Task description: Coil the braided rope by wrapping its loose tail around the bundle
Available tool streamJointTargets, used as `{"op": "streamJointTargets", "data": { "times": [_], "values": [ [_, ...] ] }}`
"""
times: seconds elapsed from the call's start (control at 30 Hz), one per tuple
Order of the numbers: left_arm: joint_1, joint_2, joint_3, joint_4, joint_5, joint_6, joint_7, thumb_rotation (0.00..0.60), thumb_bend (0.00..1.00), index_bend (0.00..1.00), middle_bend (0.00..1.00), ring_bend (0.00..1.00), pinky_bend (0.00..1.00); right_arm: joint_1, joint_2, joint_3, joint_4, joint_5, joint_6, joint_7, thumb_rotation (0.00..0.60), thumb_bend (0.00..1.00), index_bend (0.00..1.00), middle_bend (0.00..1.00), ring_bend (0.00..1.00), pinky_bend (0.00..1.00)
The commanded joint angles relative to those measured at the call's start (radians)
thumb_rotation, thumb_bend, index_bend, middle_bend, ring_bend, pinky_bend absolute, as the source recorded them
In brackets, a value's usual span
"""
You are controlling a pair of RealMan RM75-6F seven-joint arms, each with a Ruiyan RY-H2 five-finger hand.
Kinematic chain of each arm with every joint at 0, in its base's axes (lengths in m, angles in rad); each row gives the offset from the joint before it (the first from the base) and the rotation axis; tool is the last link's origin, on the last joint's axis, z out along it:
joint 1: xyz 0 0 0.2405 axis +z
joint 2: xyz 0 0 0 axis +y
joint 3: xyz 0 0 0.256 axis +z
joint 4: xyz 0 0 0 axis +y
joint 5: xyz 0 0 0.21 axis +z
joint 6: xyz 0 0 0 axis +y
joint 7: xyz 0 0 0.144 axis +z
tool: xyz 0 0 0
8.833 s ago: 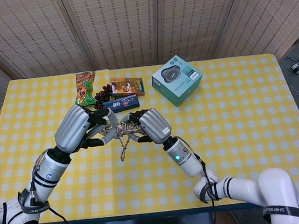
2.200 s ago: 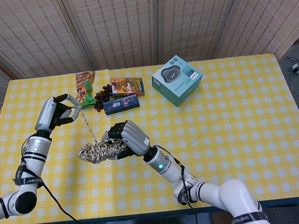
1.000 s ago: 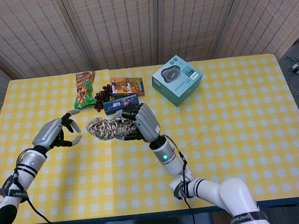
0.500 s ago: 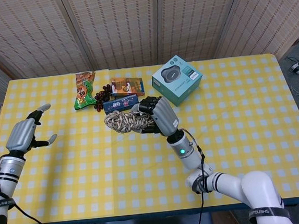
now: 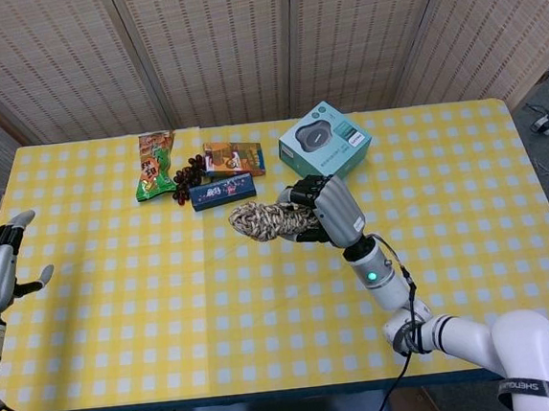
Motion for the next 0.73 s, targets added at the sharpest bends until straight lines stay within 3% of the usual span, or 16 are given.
{"op": "streamJointTargets", "data": {
  "times": [0.03,0.4,0.73],
  "values": [
    [0.039,-0.032,0.026,0.041,0.026,0.060,0.056,0.600,0.30,0.08,0.13,0.14,0.22,-0.034,0.049,-0.021,-0.053,-0.010,-0.002,-0.028,0.600,0.27,0.95,0.75,0.69,0.70],
    [0.176,-0.097,0.078,0.061,0.122,0.235,0.076,0.600,0.30,0.11,0.13,0.14,0.22,-0.107,0.139,-0.045,-0.153,-0.025,0.007,-0.071,0.600,0.27,0.95,0.75,0.69,0.70],
    [0.250,-0.136,0.093,0.086,0.148,0.291,0.099,0.600,0.30,0.12,0.13,0.14,0.21,-0.122,0.146,-0.033,-0.169,-0.034,0.006,-0.070,0.600,0.27,0.95,0.75,0.69,0.70]
  ]
}}
